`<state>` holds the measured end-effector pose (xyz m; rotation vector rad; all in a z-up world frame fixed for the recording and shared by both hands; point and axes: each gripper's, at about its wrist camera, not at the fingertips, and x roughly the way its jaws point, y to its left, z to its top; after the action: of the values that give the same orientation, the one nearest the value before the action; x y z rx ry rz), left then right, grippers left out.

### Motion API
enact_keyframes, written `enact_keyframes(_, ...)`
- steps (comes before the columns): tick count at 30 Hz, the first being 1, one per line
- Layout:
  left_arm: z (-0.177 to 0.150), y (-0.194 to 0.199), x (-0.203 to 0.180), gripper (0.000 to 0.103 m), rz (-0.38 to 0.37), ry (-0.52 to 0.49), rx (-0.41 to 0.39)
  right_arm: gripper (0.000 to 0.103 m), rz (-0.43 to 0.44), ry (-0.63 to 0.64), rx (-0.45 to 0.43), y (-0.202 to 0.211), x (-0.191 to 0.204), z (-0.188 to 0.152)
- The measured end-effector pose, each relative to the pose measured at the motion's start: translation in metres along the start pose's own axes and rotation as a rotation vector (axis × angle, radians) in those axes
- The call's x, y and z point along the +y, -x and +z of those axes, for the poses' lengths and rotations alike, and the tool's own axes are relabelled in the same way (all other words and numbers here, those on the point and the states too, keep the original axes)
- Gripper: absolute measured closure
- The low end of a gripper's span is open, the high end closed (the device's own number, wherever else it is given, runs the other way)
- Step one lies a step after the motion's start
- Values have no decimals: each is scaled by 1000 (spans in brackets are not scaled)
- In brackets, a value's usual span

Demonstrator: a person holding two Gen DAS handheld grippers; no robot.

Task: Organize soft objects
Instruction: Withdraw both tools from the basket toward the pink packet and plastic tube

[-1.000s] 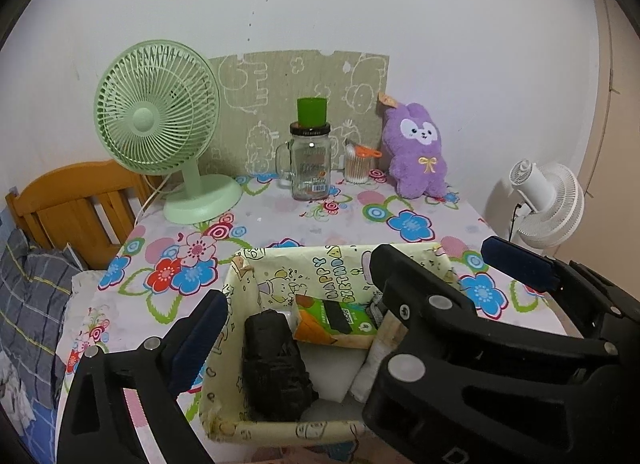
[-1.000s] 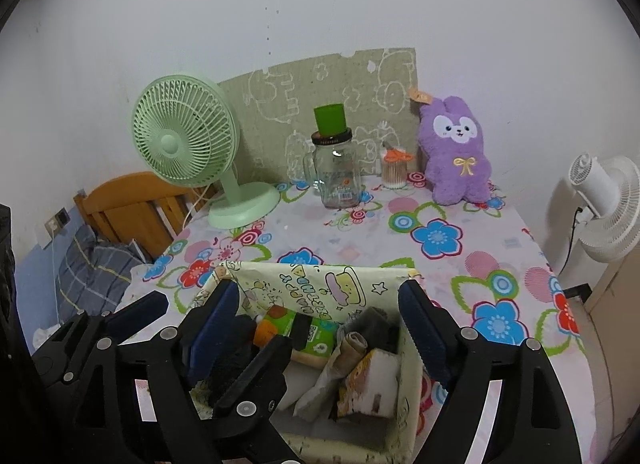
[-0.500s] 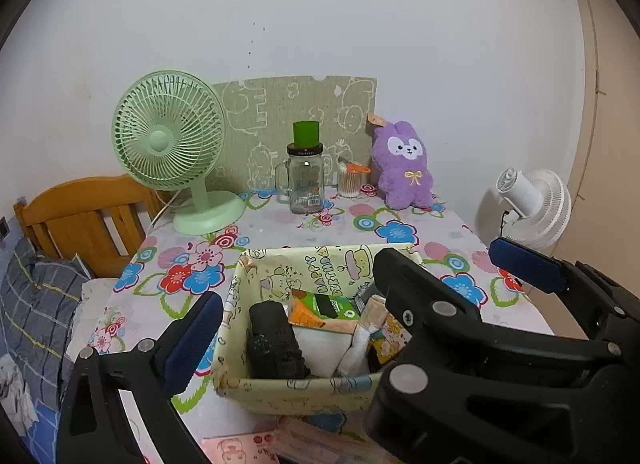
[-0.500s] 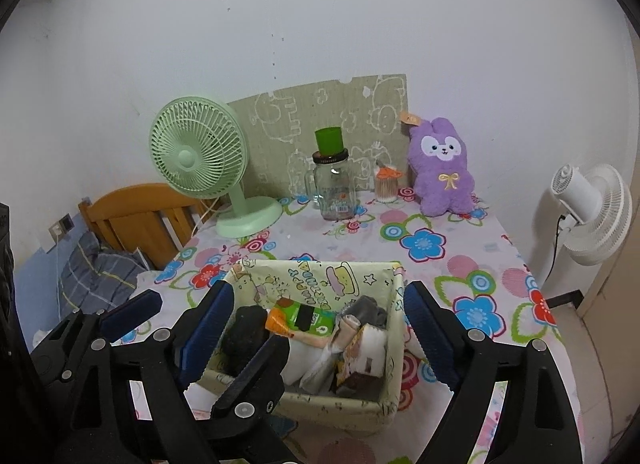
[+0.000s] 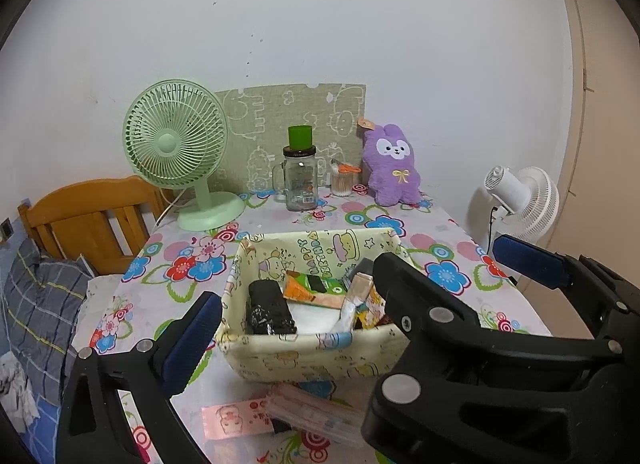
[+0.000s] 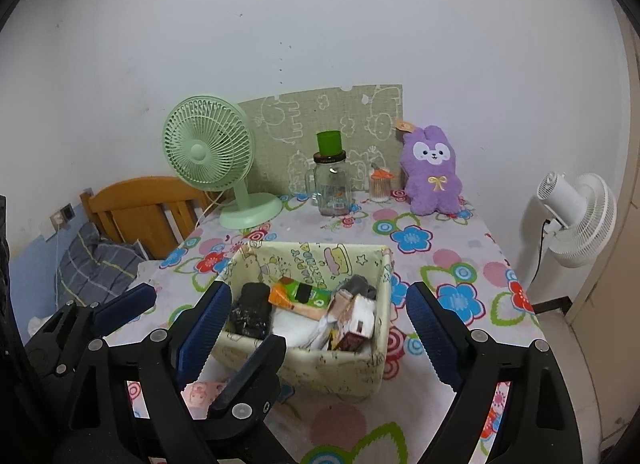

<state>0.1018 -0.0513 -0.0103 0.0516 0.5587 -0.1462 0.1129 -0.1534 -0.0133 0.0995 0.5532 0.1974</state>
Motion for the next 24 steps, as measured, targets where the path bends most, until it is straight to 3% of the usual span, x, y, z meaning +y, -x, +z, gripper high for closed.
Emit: enact_keyframes(24, -50, 13, -4, 0, -32, -27, 40, 8, -34, 4, 49, 13, 6, -54)
